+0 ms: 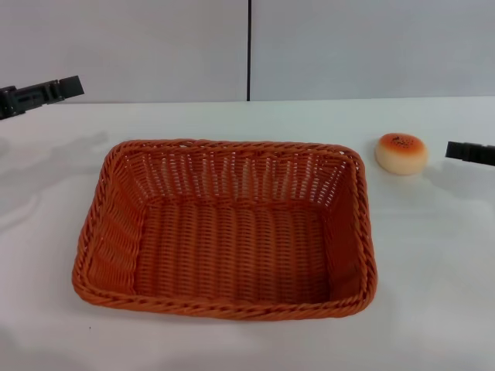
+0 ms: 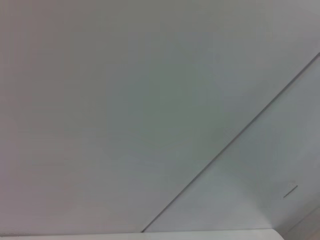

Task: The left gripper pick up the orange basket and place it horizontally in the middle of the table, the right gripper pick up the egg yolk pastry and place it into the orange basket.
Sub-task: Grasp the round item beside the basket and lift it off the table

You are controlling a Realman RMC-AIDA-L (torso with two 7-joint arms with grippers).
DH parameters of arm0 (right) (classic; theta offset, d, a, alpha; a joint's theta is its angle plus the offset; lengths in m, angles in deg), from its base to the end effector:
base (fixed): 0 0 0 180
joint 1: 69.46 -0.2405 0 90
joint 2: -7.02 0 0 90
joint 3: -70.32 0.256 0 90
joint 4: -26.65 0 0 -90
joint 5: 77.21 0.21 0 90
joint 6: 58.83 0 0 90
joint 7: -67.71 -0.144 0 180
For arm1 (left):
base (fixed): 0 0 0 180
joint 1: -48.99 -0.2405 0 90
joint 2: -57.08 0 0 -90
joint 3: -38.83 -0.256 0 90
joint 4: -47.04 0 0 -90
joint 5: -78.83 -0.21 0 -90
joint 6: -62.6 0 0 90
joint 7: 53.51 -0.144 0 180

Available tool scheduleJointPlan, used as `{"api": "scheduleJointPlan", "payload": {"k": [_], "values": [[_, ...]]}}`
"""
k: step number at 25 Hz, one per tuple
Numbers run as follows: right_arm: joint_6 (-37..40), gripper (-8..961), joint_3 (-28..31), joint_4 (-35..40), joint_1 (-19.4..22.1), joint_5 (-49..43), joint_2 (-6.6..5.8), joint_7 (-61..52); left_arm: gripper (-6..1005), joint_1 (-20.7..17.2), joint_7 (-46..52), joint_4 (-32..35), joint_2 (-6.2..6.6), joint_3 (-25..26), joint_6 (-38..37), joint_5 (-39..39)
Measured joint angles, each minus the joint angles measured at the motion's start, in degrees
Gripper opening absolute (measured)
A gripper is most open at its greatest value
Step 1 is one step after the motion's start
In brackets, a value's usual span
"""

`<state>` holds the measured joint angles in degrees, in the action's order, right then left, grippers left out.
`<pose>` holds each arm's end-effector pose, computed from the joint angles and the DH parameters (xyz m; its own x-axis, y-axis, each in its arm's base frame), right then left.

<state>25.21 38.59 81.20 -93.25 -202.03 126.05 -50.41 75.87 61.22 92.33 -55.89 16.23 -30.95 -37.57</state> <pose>0.3172 0.3272 0.0676 0.4044 -0.7226 -0.5606 -0.9098 -0.3802 -0.1662 -0.3072 0.3312 0.1054 0.3352 0.6431 0.6886 0.8854 -0.4648 0.0032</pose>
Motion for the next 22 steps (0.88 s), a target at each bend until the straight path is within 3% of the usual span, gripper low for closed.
{"api": "scheduleJointPlan", "payload": {"k": [4,8,17,22], "values": [[-0.27,526,-0.21,3.53,-0.03,-5.75,0.0,-5.19,705,0.05,-0.08,-0.03,-0.26,0.0,-0.01,0.08],[-3.69,559,-1.33,3.01,-0.36,-7.28,-0.08,-5.15,704,-0.08,-1.0,-0.4,-0.4,0.08,0.0,0.17],[-15.88,609,-12.2,-2.19,-2.18,-6.44,-0.28,0.77,704,-0.18,-1.82,-1.47,-0.64,0.4,0.08,0.17],[-18.71,609,-15.47,-3.64,-3.44,-6.33,-0.16,2.9,704,0.55,-1.74,-2.85,-0.61,0.41,0.8,0.17]]}}
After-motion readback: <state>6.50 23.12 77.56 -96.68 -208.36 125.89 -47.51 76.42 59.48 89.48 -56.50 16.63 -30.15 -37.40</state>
